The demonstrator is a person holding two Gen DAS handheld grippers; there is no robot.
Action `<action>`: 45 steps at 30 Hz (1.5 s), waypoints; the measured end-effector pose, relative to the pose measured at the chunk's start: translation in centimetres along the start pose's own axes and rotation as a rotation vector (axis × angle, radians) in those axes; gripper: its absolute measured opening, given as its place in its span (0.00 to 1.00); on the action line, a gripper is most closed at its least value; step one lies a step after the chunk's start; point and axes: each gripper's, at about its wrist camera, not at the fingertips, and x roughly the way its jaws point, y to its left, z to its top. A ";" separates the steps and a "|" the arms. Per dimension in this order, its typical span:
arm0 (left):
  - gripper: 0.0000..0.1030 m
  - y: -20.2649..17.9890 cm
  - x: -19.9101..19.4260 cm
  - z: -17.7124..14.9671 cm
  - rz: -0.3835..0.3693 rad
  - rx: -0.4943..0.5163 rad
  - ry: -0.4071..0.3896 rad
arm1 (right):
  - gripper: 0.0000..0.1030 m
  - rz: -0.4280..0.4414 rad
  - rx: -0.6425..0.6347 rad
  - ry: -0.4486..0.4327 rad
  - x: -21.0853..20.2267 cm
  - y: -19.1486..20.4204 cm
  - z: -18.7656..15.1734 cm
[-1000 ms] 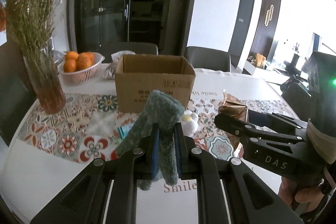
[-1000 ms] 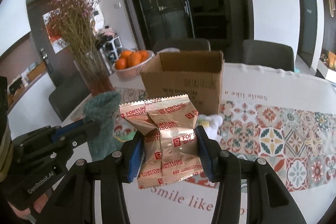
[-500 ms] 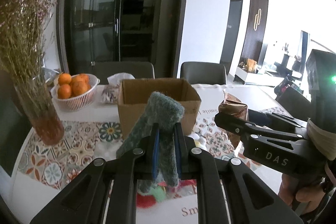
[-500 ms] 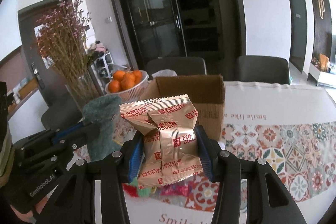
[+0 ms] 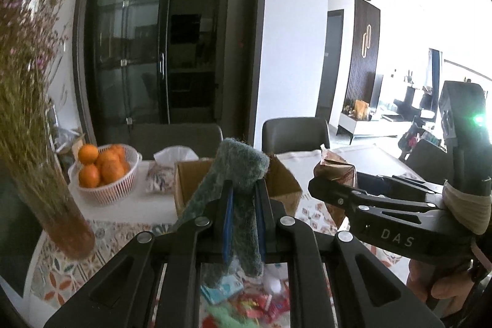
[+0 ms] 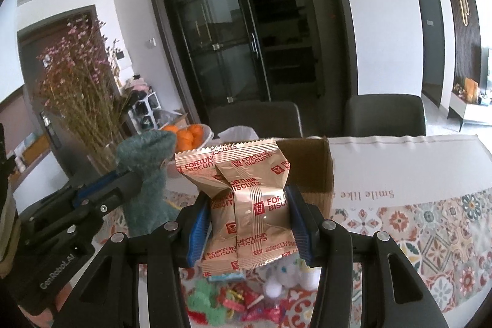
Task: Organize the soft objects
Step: 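Lift the biscuit packet with the right tool while the left tool carries the glove to the box, then open both tools to drop the glove and biscuit packet into the box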
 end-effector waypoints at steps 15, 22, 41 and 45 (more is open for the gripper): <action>0.14 1.2 5.6 3.8 0.034 0.075 -0.040 | 0.47 -0.007 0.009 0.006 5.2 -1.9 5.2; 0.14 2.2 8.7 4.8 0.042 0.100 -0.016 | 0.47 -0.019 -0.017 0.056 8.2 -2.5 6.7; 0.14 3.8 19.1 5.1 0.020 0.145 0.214 | 0.47 -0.052 -0.089 0.328 19.3 -5.3 7.3; 0.14 3.8 21.0 4.1 0.028 0.159 0.274 | 0.47 -0.064 -0.113 0.378 21.1 -6.0 6.5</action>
